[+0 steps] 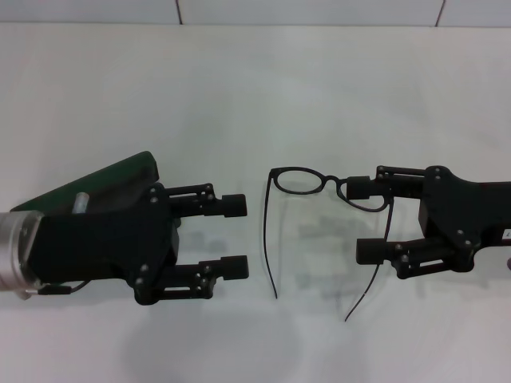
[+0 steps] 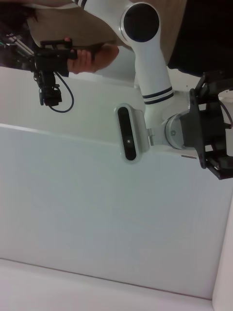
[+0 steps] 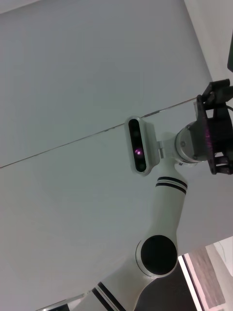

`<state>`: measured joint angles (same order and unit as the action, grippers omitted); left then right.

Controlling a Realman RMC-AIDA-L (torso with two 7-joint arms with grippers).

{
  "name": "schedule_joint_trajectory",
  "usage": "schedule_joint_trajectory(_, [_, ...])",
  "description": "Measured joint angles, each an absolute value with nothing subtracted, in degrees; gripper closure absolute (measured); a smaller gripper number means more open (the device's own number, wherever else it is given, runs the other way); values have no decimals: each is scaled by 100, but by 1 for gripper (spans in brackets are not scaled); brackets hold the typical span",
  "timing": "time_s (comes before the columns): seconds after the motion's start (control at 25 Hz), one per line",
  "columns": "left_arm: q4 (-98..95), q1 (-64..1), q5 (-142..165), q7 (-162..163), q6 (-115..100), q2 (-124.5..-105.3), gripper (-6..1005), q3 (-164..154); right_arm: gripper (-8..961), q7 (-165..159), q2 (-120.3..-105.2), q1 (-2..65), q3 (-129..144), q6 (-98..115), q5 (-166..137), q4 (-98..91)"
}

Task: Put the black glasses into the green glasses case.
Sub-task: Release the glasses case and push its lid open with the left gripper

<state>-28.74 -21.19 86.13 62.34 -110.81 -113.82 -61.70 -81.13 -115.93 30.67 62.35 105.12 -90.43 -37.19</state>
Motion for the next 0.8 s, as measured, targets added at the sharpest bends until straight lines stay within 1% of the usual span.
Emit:
schedule_joint_trajectory(0.28, [-2874,-2127,8609,6232,-11083,-11386,316,-6170,85,-8101,-11593,3068,6233,10497,-9043,-3716])
schedule_joint_trajectory(0.68, [-2912,-2169,8556,6282,-11079,-11460,336,-6128,84,-7986,-11602,3009,6219,10483,-9044,-3700])
schedule_joint_trajectory(0.76, [-3130,-2134,8503,6489,-11034,-11493,340,-5980,84,-7911,-11601,2944,6189,10448,-9044,-3696])
schedule_joint_trajectory(0.8, [-3421,-2070,8499,6745,-10964,-11546,342,-5825,85,-7875,-11596,2912,6172,10413,-9044,-3690])
